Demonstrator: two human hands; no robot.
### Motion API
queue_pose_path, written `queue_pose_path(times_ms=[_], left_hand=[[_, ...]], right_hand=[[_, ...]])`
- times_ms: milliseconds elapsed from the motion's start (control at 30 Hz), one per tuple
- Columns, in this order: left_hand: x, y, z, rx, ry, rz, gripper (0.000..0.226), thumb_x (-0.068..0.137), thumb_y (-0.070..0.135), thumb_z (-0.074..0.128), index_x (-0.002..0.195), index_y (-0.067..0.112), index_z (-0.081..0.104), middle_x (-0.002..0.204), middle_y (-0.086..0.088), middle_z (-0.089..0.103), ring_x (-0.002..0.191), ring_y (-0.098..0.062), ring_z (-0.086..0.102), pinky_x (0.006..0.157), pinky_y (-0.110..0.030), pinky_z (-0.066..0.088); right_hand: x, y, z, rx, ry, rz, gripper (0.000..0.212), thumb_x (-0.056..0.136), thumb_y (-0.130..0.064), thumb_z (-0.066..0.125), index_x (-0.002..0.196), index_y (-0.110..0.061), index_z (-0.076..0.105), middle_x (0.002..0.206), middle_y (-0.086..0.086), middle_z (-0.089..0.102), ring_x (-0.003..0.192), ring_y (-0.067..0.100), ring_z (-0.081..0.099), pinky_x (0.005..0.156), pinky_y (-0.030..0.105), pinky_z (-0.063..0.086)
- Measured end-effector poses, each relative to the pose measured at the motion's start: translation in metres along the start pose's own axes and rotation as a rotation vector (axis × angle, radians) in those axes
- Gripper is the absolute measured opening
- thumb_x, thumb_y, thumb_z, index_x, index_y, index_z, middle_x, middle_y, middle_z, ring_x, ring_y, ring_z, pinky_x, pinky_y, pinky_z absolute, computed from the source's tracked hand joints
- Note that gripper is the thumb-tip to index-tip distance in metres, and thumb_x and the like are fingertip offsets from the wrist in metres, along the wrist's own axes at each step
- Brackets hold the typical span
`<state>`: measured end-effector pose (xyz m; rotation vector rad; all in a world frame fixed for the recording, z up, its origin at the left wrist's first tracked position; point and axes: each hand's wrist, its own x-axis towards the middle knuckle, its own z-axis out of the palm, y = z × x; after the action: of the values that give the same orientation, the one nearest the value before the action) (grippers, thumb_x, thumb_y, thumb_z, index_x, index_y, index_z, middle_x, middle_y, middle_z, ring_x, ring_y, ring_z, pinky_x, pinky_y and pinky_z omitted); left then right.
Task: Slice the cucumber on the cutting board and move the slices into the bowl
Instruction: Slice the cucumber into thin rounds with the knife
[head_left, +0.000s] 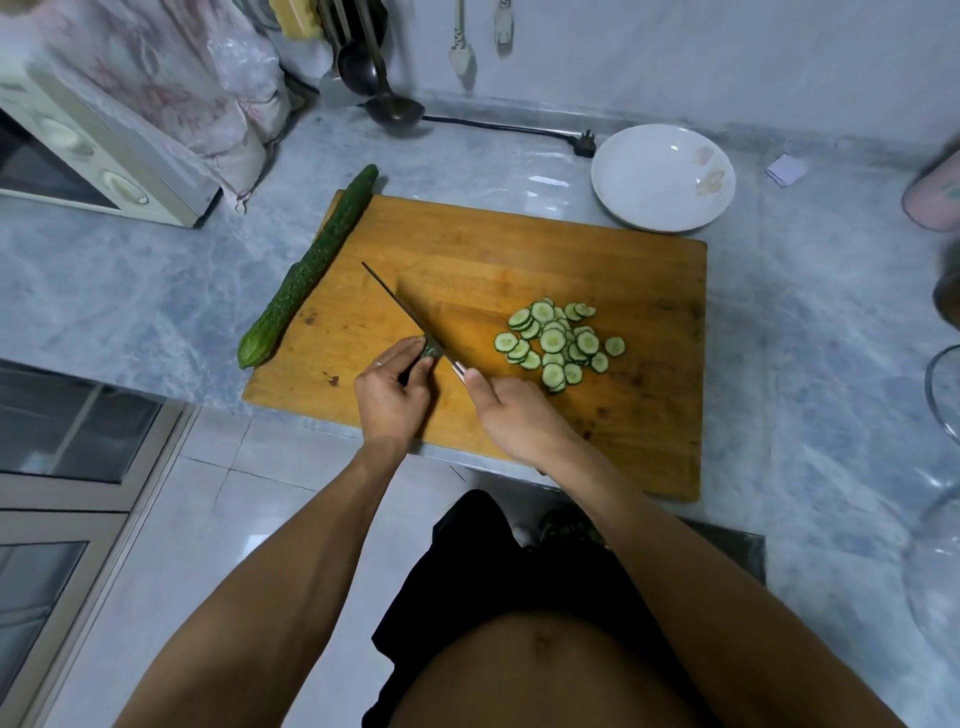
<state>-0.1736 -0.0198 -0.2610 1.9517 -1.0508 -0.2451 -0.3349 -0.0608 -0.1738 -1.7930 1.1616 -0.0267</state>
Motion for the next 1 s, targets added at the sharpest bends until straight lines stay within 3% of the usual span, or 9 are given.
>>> queue_pose_path(times_ms=[133, 233, 400, 567, 667, 1000], left_hand=[[0.003, 0.008, -0.001, -0.042, -0.003, -0.036, 0.026, 0.082, 0.002, 0.064, 0.103, 0.006, 0.077, 0.11, -0.004, 0.073, 0.108, -0.008, 0.064, 0.097, -0.023, 0.049], [0.002, 0.008, -0.001, -0.035, 0.003, -0.037, 0.026, 0.081, 0.0, 0.064, 0.103, 0.006, 0.077, 0.111, -0.005, 0.073, 0.106, -0.003, 0.061, 0.098, -0.025, 0.049], [0.003, 0.006, 0.0, -0.043, 0.004, -0.079, 0.025, 0.081, 0.001, 0.065, 0.102, 0.005, 0.077, 0.111, -0.006, 0.072, 0.107, -0.007, 0.064, 0.098, -0.033, 0.05], [0.0, 0.012, -0.001, -0.038, 0.01, -0.017, 0.026, 0.079, -0.004, 0.061, 0.096, 0.005, 0.078, 0.105, 0.001, 0.073, 0.101, -0.009, 0.067, 0.087, -0.027, 0.054], [-0.001, 0.01, 0.001, -0.037, 0.022, -0.037, 0.025, 0.08, -0.003, 0.063, 0.098, 0.004, 0.078, 0.107, -0.004, 0.074, 0.102, -0.012, 0.067, 0.089, -0.033, 0.055], [0.001, 0.003, 0.007, -0.05, 0.055, -0.088, 0.022, 0.083, 0.002, 0.066, 0.102, 0.004, 0.077, 0.11, -0.007, 0.072, 0.107, -0.009, 0.065, 0.095, -0.034, 0.053]], right_hand=[[-0.011, 0.003, -0.005, -0.096, -0.003, -0.086, 0.063, 0.106, -0.046, 0.022, 0.06, -0.011, 0.047, 0.065, 0.011, 0.055, 0.069, 0.027, 0.052, 0.065, 0.031, 0.033], [-0.022, 0.004, -0.007, -0.104, -0.002, -0.108, 0.062, 0.106, -0.046, 0.021, 0.059, -0.012, 0.045, 0.062, 0.007, 0.053, 0.06, 0.019, 0.049, 0.063, 0.03, 0.033], [-0.036, 0.003, -0.012, -0.083, -0.009, -0.102, 0.063, 0.106, -0.047, 0.022, 0.061, -0.011, 0.047, 0.062, 0.005, 0.054, 0.06, 0.014, 0.05, 0.061, 0.032, 0.034], [-0.04, 0.004, -0.014, -0.091, -0.018, -0.136, 0.061, 0.106, -0.046, 0.023, 0.056, -0.014, 0.039, 0.054, 0.0, 0.043, 0.054, 0.012, 0.042, 0.054, 0.033, 0.028], [-0.038, 0.005, -0.014, -0.082, -0.021, -0.141, 0.061, 0.106, -0.046, 0.023, 0.056, -0.015, 0.038, 0.053, -0.001, 0.042, 0.052, 0.012, 0.043, 0.049, 0.031, 0.027], [-0.024, 0.004, -0.014, -0.031, -0.061, -0.06, 0.062, 0.104, -0.052, 0.019, 0.059, -0.017, 0.042, 0.063, 0.002, 0.046, 0.061, 0.017, 0.046, 0.063, 0.032, 0.033]])
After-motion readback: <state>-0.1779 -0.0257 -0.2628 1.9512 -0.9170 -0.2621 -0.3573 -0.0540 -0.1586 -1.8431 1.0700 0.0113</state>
